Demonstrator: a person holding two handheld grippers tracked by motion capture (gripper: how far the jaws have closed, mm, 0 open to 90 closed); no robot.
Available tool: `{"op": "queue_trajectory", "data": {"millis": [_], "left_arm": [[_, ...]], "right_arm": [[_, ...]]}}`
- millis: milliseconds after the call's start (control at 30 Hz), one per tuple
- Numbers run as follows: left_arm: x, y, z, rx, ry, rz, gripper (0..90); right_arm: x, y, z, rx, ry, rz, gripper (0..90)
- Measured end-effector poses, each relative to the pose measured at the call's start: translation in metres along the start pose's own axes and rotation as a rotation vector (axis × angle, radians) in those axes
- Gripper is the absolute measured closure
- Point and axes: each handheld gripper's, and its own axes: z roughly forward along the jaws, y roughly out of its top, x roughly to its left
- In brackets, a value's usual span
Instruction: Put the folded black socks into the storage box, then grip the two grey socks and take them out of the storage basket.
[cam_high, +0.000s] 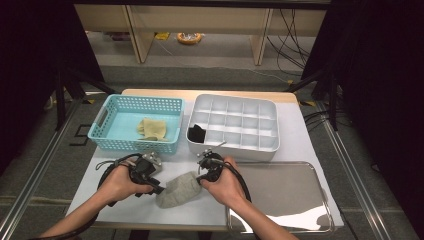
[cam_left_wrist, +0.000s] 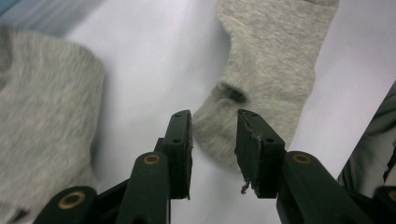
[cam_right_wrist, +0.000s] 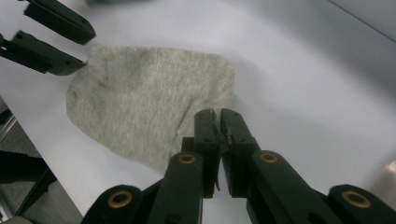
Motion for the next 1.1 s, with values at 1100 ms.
{"op": "queue_trajectory", "data": {"millis": [1100], "left_arm": [[-0.005, -0.010, -0.003, -0.136, -0.034, -0.058, 39.6]], "right_arm": [[-0.036, -0.029, -0.029, -0.123, 0.006, 0.128, 72.0]]}}
